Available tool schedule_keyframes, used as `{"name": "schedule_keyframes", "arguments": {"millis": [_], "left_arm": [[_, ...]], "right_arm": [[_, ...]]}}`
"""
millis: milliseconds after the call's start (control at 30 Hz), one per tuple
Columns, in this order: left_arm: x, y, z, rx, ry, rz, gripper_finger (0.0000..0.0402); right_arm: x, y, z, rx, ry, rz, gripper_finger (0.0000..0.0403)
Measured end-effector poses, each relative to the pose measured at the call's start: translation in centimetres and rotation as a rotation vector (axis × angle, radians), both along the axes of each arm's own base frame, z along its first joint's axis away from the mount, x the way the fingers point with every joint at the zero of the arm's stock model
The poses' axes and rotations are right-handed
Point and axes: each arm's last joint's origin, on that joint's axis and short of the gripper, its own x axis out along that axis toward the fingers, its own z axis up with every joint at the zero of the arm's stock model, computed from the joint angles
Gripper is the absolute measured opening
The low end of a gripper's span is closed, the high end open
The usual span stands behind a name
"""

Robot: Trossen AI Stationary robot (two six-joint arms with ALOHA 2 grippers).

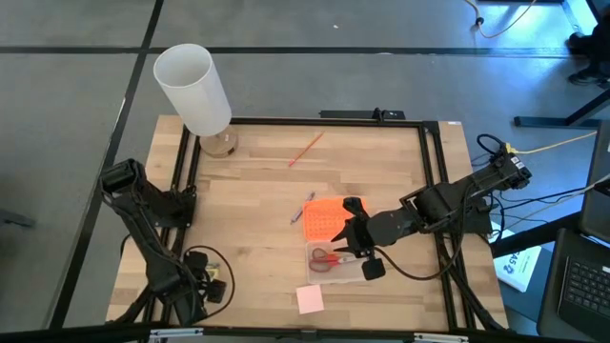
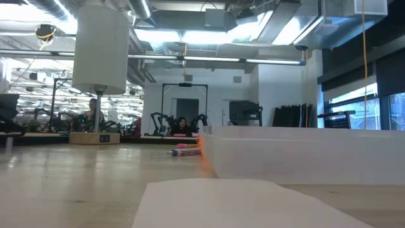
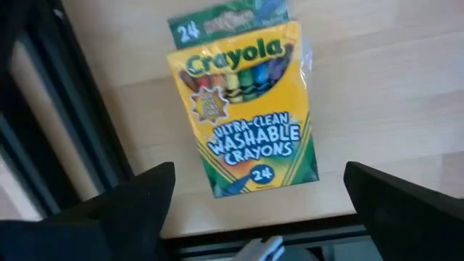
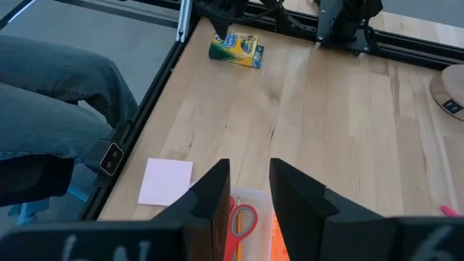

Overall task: Pack school essentials
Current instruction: Put the yellow box of crayons into the orange supply box

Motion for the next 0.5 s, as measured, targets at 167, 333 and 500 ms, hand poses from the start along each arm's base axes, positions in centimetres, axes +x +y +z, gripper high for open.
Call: {"name": "schedule_keyframes", "arguments": {"millis": [167, 333, 500], "left_arm": [[0.0, 0.0, -1.4, -0.038, -0.021, 0.004, 0.0398], [-0.3, 0.3, -2.8, -0.057, -0.01, 0.019, 0.0399], [-0.5, 0.9, -3.6, -0.035, 0.002, 0.02, 0.0399]], "right_arm": [[0.0, 0.0, 0.0, 0.0, 0.0, 0.0, 0.0101], [0.0, 0.0, 0.0, 0.0, 0.0, 0.0, 0.0101], [0.0, 0.0, 0.0, 0.0, 0.0, 0.0, 0.0101]]}}
